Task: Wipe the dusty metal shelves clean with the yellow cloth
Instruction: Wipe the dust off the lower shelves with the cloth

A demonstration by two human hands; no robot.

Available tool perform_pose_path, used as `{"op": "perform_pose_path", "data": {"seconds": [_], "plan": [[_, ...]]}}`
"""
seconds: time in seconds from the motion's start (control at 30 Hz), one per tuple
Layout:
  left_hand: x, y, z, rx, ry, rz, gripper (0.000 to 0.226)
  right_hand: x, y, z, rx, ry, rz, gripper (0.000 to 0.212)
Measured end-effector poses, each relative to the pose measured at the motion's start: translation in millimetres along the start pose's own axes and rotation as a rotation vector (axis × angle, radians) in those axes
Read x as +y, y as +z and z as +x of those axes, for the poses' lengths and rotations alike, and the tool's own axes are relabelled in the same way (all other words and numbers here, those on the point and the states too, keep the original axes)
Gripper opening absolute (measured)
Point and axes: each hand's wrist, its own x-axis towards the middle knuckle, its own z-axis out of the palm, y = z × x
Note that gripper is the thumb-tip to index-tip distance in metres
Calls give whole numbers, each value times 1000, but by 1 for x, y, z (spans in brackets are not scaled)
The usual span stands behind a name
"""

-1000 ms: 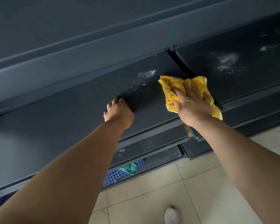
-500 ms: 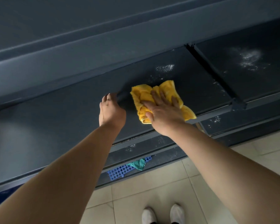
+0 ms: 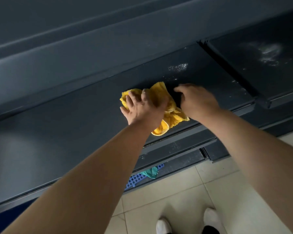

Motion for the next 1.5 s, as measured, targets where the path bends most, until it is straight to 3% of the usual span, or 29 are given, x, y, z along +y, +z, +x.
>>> {"op": "perform_pose_path", "data": {"seconds": [0.07, 0.13, 0.33, 0.47, 0.57, 0.67, 0.77, 1.13, 1.43, 1.5], "plan": [[7, 9, 8, -62, -68, 91, 94, 15, -1, 4, -11, 20, -72, 46], [0, 11, 21, -16, -79, 146, 94, 26, 0, 11, -11, 9, -120, 46], [-29, 3, 67, 176, -236, 180, 75, 39, 7, 34, 34, -73, -221, 39], [-14, 17, 73, 350, -254, 152, 50, 49, 4, 39, 27, -138, -173, 39], [8, 21, 87, 316, -408, 126, 47, 71, -13, 38, 0, -159, -106, 44], [40, 26, 106, 265, -481, 117, 54, 105, -33, 35, 99, -135, -165, 42], [80, 37, 121, 255, -402, 138, 59, 140, -50, 31, 170, -90, -233, 41], [189, 65, 138, 146, 47, 184, 93, 213, -73, 20, 117, -42, -232, 46], [195, 80, 88, 140, 425, 140, 51, 207, -75, 18, -117, 49, -200, 56], [185, 81, 71, 128, 483, 100, 48, 202, -75, 13, -101, 86, -174, 52]]}}
